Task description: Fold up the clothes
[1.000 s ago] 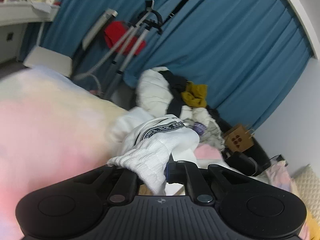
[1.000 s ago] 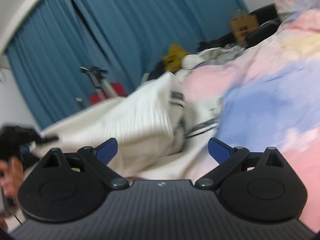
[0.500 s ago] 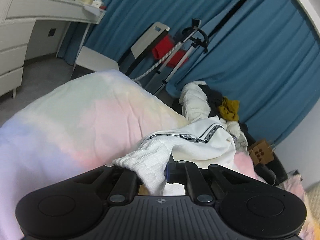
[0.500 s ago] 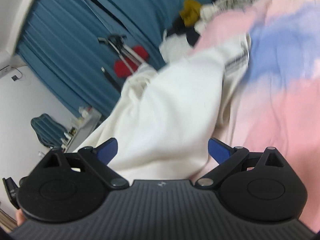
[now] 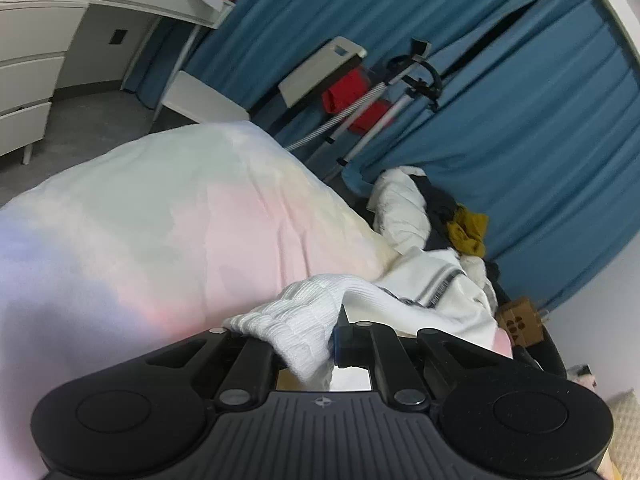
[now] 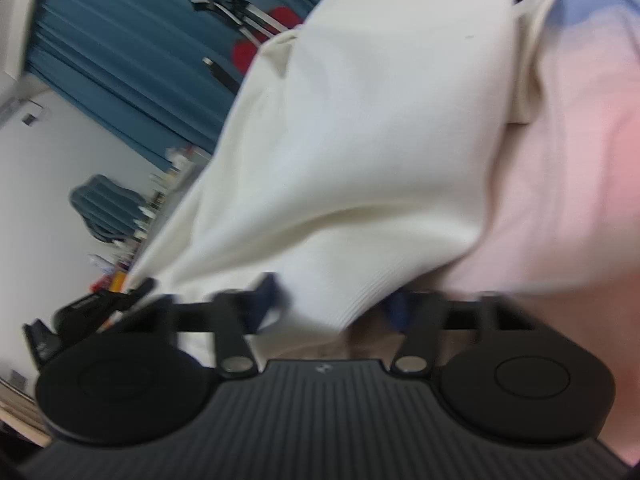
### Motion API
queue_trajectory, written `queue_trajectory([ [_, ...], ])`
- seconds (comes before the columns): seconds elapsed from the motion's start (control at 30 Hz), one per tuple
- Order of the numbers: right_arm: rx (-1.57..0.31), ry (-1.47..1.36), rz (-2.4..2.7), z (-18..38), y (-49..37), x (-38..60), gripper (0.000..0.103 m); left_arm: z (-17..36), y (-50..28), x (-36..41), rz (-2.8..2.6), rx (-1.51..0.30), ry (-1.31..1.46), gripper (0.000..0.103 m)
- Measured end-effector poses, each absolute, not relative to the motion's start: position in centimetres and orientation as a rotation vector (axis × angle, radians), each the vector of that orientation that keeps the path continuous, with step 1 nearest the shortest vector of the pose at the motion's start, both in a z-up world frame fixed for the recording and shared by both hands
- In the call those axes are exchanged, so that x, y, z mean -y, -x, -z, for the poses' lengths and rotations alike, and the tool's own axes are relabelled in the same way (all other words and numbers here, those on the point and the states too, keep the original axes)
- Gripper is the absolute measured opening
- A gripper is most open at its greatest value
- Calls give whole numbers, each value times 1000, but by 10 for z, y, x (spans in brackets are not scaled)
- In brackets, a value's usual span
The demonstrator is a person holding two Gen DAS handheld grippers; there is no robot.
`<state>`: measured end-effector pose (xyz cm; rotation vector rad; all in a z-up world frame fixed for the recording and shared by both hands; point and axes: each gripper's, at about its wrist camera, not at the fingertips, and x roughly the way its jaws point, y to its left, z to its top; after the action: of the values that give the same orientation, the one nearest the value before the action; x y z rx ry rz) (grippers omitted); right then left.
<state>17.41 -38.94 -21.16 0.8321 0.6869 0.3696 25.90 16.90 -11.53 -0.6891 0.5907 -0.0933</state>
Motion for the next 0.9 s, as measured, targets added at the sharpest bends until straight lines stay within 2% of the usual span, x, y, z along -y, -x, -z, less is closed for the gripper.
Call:
queue_trajectory([
  [0.17, -632, -826, -479, 184, -144, 361, 15, 72, -298, -186, 79, -535, 683, 8],
  [0.43, -609, -775, -768, 130, -154, 227, 11, -18, -394, -231, -14, -434, 432, 8],
  [0.5, -628, -753, -816, 134, -173, 183, 11, -14, -417, -246, -62, -443, 366, 8],
  [0.63, -692, -644, -830, 162, -208, 118, 11, 34, -461, -272, -121, -539, 313, 8],
  [0.8, -754, -592, -799, 187, -215, 90, 12, 82, -479, -279, -129, -597, 248, 10],
  [0.87, -751, -558, -795, 182, -211, 90, 13, 88, -475, -284, -110, -611, 261, 15],
  [0.9, -757, -544, -789, 179, -212, 94, 13, 91, -472, -286, -103, -616, 268, 24],
])
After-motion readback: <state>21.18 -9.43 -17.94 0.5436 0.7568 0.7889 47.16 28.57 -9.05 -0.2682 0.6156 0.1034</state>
